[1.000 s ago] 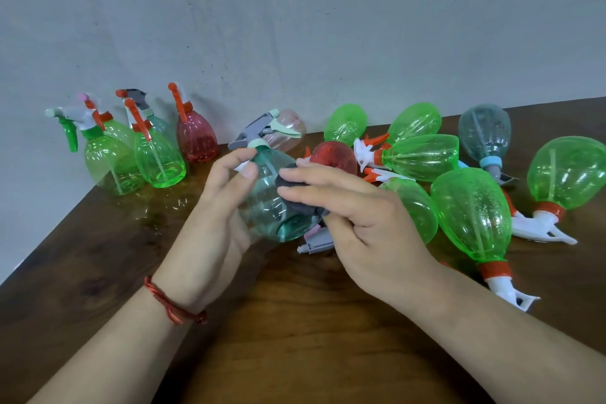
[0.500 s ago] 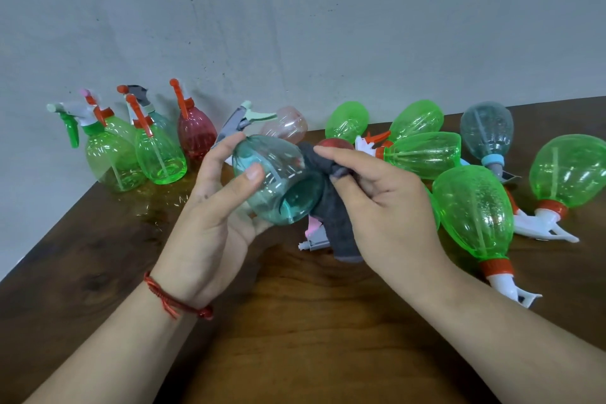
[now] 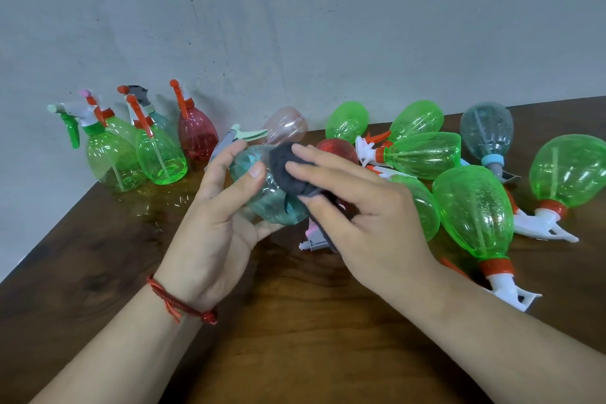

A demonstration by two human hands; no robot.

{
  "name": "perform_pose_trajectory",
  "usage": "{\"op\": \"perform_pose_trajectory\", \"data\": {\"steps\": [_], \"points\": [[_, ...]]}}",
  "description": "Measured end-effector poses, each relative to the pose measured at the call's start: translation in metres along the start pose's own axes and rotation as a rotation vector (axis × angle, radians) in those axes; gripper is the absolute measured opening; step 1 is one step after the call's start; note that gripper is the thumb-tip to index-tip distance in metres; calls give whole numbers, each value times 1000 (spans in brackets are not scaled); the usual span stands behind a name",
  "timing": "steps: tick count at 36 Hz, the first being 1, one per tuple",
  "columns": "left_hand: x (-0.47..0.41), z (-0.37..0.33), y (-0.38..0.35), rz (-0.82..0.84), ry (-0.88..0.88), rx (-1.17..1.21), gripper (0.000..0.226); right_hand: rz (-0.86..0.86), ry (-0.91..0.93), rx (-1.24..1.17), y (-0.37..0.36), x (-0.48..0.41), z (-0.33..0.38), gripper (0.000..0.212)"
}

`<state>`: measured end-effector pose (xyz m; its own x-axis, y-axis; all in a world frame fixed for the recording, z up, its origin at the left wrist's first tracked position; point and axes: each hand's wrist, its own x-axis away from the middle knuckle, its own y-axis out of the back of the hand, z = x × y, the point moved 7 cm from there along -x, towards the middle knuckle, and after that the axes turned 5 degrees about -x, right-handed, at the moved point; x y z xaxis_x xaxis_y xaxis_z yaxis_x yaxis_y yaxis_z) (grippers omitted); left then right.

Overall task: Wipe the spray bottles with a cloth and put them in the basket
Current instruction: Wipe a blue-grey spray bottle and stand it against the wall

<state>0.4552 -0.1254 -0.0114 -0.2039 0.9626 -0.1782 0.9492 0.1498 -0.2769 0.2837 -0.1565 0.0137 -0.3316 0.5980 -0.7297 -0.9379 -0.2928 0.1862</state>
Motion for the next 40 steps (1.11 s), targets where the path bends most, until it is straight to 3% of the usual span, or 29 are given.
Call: {"op": "perform_pose_trajectory", "data": {"steps": [5, 8, 11, 16, 20, 28, 35, 40], "points": [[5, -13, -3, -58, -190, 20, 66, -186, -474, -596, -7, 2, -33, 31], [13, -31, -5, -96, -453, -223, 73, -190, -684, -953, -24, 7, -33, 27], [20, -39, -10, -61, -634, -467, 76, -150, -831, -1052, -36, 14, -33, 30], [22, -42, -11, 5, -739, -619, 73, 78, -1098, -1108, -50, 33, -36, 46], [19, -46, 0, 27, -705, -699, 68, 160, -1122, -1108, -44, 31, -39, 60], [20, -43, -5, 55, -689, -748, 70, 34, -1018, -1194, -34, 20, -37, 54], [18, -44, -3, 63, -693, -783, 67, 195, -1062, -1202, -43, 27, -32, 67], [17, -45, 2, 23, -675, -729, 71, 34, -964, -1254, -30, 13, -33, 59]]}}
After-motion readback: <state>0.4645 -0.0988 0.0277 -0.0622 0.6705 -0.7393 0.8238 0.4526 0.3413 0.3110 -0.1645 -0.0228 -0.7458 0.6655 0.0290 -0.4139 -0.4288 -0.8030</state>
